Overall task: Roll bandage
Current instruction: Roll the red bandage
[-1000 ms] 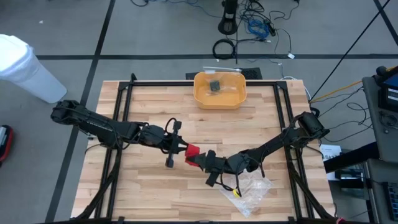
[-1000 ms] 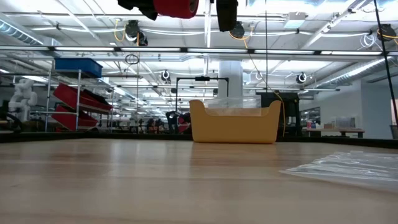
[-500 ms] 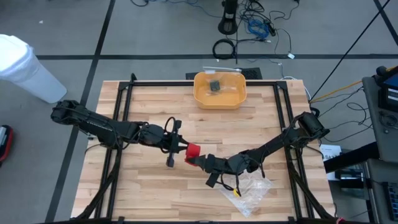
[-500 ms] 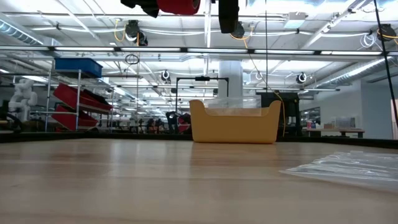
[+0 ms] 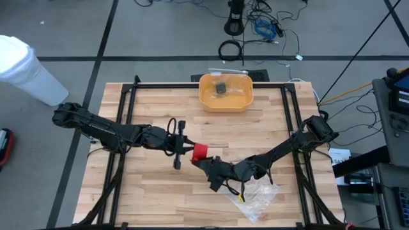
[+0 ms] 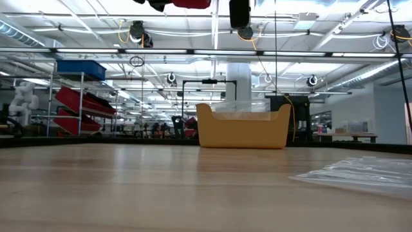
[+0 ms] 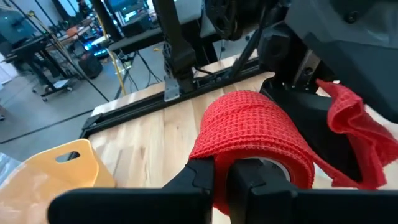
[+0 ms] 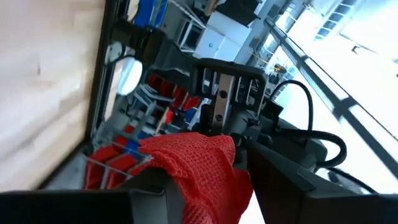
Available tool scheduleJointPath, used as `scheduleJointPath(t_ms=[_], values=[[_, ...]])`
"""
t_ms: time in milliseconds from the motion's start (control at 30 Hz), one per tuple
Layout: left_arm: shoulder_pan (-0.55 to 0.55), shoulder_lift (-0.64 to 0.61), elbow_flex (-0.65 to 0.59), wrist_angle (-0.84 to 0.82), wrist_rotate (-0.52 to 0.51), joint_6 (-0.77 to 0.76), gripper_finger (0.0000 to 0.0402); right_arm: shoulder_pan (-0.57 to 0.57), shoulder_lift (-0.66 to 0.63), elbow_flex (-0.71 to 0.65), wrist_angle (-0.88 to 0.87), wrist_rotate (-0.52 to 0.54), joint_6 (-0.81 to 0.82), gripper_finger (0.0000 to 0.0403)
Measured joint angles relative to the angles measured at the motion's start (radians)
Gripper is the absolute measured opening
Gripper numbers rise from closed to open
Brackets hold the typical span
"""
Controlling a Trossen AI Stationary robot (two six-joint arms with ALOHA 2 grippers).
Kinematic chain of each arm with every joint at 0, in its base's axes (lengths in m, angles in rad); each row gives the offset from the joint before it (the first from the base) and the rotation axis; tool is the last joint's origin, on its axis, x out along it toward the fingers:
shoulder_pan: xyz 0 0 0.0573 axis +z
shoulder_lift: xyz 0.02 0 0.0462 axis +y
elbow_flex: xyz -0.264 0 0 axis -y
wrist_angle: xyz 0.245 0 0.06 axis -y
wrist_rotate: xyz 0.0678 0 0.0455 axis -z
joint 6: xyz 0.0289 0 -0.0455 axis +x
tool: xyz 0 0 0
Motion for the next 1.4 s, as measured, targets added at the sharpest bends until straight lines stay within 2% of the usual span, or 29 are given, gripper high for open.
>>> scheduleJointPath(t_ms=[233,600,767,867,967,1100,1167,1333,1400], values=[[-0.003,0.0,0.001,0.007,-0.003,-0.003,0.0015,0.025,0.0,0.0,0.002,0.067,-0.164,0.0148],[-0.005,0.0,0.001,0.033,0.018,-0.028,0.0015,0.031,-0.006,0.083,-0.004,0.079,-0.393,0.0148],[-0.005,0.0,0.001,0.02,0.018,-0.038,0.0015,0.031,-0.007,0.112,-0.042,0.077,-0.23,0.0133],[-0.007,0.0,0.001,0.017,0.018,-0.056,0.0015,0.037,-0.007,0.113,0.029,0.106,-0.145,0.0125],[-0.007,0.0,0.001,0.009,-0.001,-0.055,0.0015,0.057,-0.007,0.113,0.169,0.201,0.001,0.012],[-0.007,0.002,0.001,-0.002,-0.035,-0.03,0.0015,0.085,-0.029,0.106,0.423,0.395,0.241,0.0117],[-0.007,0.002,0.001,0.0,-0.043,-0.013,0.0015,0.095,-0.068,0.069,0.44,0.458,0.362,0.0117],[-0.008,0.002,0.001,0.002,-0.068,0.049,0.0015,0.123,-0.178,-0.104,0.424,0.472,0.744,0.0116],[-0.014,0.002,0.001,0.002,-0.07,0.078,0.0015,0.129,-0.24,-0.197,0.41,0.457,0.976,0.0116]])
